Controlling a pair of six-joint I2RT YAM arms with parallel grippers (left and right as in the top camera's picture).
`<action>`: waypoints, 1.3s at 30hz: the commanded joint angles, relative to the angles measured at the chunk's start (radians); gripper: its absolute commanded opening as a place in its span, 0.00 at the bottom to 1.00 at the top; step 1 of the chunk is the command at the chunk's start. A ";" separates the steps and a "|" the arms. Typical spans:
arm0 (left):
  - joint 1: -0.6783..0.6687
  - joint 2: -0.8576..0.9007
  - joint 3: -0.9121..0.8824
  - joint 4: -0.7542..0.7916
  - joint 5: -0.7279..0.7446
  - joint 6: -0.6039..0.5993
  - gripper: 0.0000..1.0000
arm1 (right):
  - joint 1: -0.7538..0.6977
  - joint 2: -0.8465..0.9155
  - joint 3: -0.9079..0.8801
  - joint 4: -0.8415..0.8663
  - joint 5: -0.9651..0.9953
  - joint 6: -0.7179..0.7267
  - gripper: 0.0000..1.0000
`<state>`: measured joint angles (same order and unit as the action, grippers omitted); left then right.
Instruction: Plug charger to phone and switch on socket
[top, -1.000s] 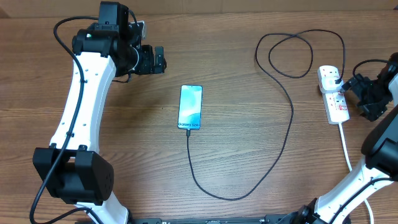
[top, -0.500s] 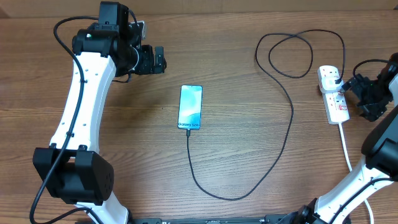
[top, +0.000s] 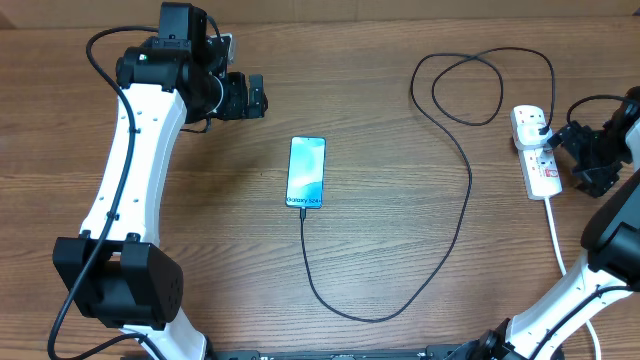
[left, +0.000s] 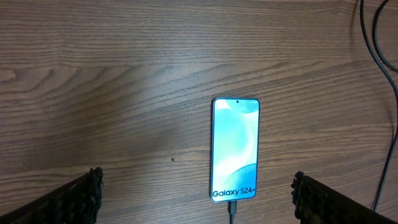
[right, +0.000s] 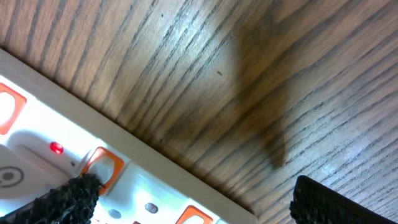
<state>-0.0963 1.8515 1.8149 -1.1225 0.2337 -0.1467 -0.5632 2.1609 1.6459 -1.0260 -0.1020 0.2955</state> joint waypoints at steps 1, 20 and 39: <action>-0.002 0.009 0.004 0.001 -0.008 0.019 1.00 | 0.000 0.005 0.021 -0.035 0.008 -0.008 1.00; -0.002 0.009 0.004 0.001 -0.008 0.019 1.00 | 0.157 -0.646 0.019 -0.375 0.018 0.037 1.00; -0.002 0.009 0.004 0.001 -0.008 0.019 1.00 | 0.357 -1.517 -0.447 -0.341 0.022 0.140 1.00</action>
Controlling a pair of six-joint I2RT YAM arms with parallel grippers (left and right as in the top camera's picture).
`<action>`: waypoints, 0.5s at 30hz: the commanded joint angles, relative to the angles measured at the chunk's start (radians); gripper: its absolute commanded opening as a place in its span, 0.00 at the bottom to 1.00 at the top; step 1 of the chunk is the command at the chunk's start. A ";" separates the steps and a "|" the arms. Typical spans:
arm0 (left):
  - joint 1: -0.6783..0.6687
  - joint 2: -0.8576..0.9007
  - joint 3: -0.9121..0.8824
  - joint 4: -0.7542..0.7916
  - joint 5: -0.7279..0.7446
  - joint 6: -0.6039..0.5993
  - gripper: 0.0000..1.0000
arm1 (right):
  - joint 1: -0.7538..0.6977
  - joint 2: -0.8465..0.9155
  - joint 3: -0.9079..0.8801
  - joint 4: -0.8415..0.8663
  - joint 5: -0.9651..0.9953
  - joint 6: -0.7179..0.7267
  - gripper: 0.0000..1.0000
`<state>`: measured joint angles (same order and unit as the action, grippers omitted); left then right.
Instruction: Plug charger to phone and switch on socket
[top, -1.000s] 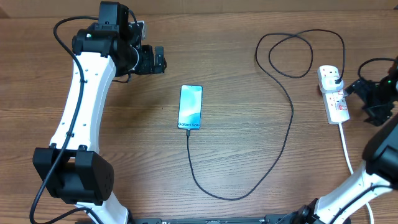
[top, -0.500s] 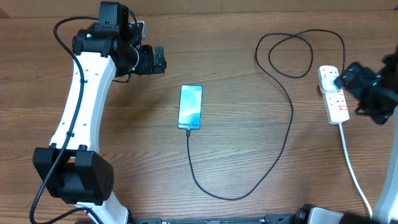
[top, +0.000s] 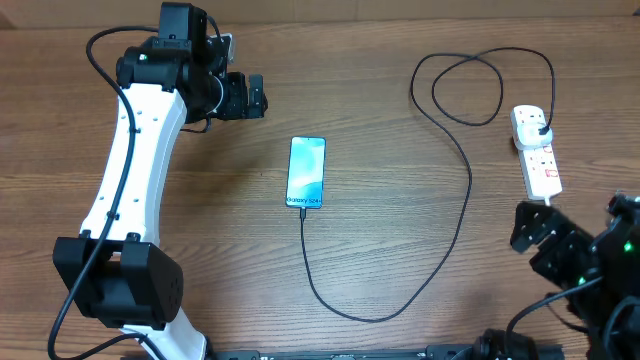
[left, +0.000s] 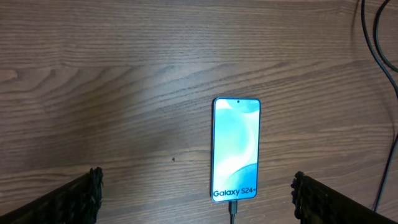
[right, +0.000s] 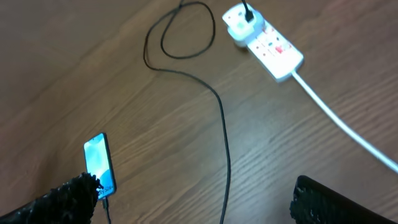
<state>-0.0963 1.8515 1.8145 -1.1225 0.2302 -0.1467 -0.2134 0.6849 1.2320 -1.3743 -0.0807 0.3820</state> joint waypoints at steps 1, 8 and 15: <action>-0.002 0.009 0.005 0.001 -0.005 0.019 1.00 | 0.007 -0.063 -0.054 0.019 0.001 0.058 1.00; -0.002 0.009 0.005 0.001 -0.005 0.019 1.00 | 0.007 -0.072 -0.067 -0.026 0.000 0.056 1.00; -0.002 0.009 0.005 0.001 -0.005 0.019 1.00 | 0.007 -0.072 -0.067 -0.083 0.000 0.056 1.00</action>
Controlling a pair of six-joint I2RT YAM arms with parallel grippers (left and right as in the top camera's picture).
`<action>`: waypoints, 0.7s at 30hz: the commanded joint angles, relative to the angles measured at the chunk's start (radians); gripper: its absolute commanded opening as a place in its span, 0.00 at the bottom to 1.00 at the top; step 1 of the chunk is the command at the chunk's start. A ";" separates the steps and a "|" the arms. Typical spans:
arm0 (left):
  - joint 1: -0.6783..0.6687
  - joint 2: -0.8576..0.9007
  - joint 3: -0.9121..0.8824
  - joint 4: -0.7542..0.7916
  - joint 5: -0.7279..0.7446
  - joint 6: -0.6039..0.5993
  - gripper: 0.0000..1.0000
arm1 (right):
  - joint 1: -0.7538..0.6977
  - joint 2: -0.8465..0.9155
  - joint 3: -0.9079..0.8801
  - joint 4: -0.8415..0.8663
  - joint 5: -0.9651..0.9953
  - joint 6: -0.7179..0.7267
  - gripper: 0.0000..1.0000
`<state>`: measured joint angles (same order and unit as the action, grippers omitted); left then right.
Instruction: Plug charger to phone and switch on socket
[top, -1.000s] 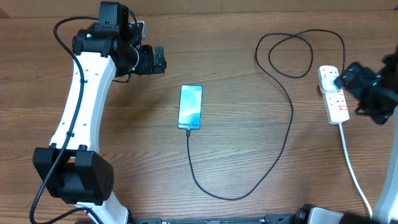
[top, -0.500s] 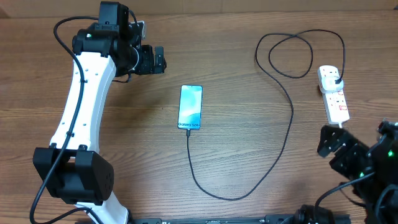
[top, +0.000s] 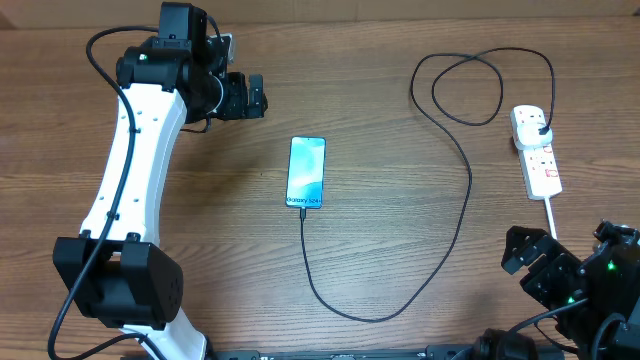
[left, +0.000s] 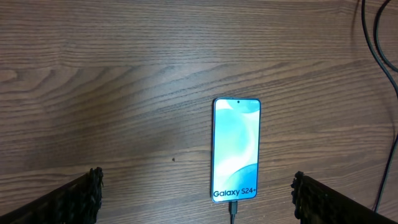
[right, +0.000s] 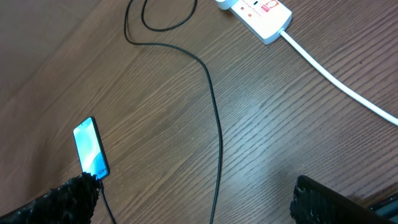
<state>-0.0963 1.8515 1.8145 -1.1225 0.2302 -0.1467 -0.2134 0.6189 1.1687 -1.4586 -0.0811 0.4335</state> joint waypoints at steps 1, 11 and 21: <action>-0.002 0.009 0.005 0.001 -0.005 0.019 1.00 | 0.007 -0.006 -0.004 0.002 0.000 0.005 1.00; -0.002 0.009 0.005 0.001 -0.005 0.019 1.00 | 0.007 -0.006 -0.004 -0.018 0.001 0.005 1.00; -0.002 0.009 0.005 0.001 -0.005 0.019 1.00 | 0.072 -0.056 -0.092 0.132 -0.051 -0.171 1.00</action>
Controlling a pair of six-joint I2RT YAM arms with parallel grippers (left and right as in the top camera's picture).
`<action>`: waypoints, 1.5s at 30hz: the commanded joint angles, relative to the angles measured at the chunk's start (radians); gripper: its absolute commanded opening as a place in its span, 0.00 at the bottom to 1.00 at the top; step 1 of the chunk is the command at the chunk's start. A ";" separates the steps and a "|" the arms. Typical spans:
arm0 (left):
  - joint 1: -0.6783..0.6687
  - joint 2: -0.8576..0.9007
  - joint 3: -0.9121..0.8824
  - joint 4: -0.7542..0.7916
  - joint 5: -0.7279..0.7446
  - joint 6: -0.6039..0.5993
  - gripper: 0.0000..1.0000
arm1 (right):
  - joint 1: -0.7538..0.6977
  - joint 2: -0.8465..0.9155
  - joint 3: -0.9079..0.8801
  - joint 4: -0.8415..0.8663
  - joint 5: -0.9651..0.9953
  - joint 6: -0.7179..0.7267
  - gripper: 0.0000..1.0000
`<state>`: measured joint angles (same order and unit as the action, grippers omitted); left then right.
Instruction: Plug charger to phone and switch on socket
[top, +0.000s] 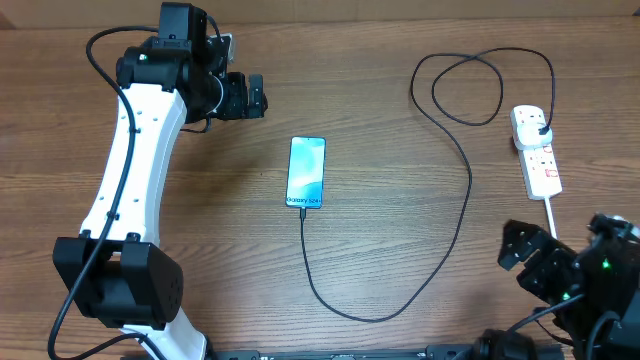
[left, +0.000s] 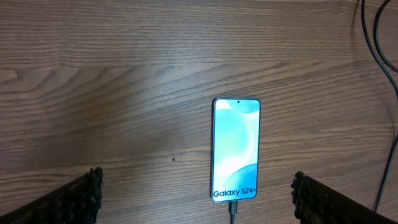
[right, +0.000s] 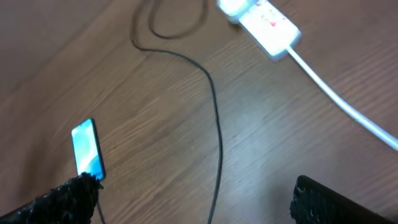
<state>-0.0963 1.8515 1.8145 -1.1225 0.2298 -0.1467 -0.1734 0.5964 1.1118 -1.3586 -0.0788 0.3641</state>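
A phone (top: 307, 172) lies flat mid-table with its screen lit, reading Galaxy S24+ (left: 236, 149). A black charger cable (top: 455, 220) is plugged into its near end, curves right and loops to a plug in the white socket strip (top: 537, 154) at far right. My left gripper (top: 246, 96) hovers open up-left of the phone, nothing between its fingers (left: 78, 198). My right gripper (top: 532, 258) is open, low at the near right corner, well back from the strip (right: 264, 20).
The strip's white lead (top: 555, 232) runs toward the near edge past my right arm. The cable's loop (top: 470, 88) lies at the back right. Bare wood surrounds the phone.
My right gripper has shifted only slightly at the near right corner; its view is blurred and tilted a little. The left arm, phone, cable and strip are unchanged.
My right gripper was at the socket strip, with a red light showing on it. Then it stood well back toward the near right corner, and has stayed there, open. The phone stayed plugged in and lit throughout; my left gripper held still.
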 joint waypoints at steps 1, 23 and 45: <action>-0.002 0.009 0.005 0.001 -0.004 0.019 1.00 | 0.051 -0.052 -0.065 0.072 -0.099 -0.149 1.00; -0.002 0.009 0.005 0.001 -0.004 0.019 1.00 | 0.179 -0.566 -0.884 1.071 -0.159 -0.318 1.00; -0.002 0.009 0.005 0.001 -0.004 0.019 1.00 | 0.179 -0.594 -1.104 1.292 -0.112 -0.451 1.00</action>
<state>-0.0963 1.8515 1.8145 -1.1225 0.2302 -0.1467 0.0017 0.0128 0.0185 -0.0692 -0.2173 -0.0799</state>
